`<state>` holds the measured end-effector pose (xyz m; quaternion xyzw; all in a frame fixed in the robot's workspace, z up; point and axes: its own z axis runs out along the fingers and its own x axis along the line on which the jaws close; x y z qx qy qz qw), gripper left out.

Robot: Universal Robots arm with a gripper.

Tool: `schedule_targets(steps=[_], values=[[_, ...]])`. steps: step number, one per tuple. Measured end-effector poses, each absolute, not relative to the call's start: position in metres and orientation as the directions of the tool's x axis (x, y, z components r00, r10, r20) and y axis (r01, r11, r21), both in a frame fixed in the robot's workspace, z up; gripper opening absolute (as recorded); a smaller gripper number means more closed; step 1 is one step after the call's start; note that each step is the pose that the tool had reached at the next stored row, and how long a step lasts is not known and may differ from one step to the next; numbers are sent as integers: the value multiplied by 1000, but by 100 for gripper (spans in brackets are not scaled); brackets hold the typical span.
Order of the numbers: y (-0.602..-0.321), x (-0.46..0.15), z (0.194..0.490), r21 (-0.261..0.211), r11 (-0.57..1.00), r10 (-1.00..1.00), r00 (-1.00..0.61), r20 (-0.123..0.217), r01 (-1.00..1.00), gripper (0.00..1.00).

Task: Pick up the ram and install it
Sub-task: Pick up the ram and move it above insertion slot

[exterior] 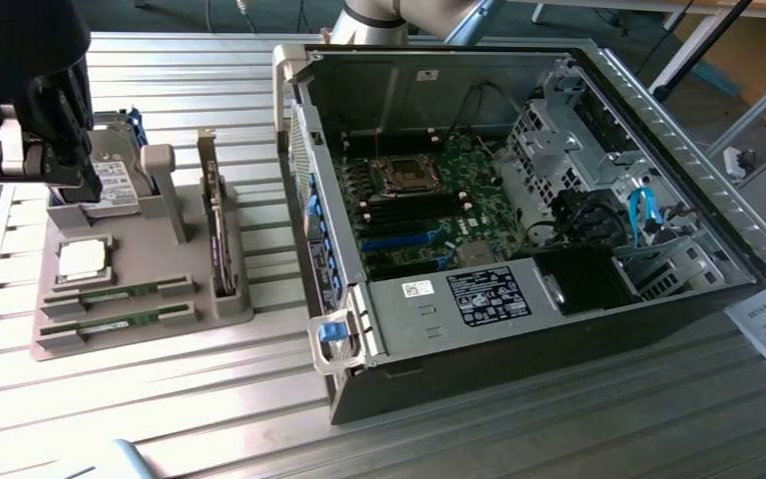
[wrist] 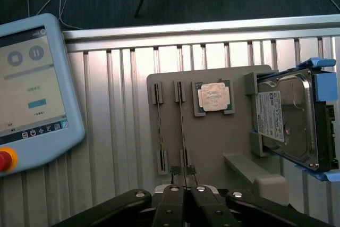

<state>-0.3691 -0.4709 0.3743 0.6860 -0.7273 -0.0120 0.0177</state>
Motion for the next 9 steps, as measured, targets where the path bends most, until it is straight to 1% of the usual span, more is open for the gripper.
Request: schedule_targets(steps=[9], values=[[-471,-369,371,42,59,-998,-58,9,-997,11]])
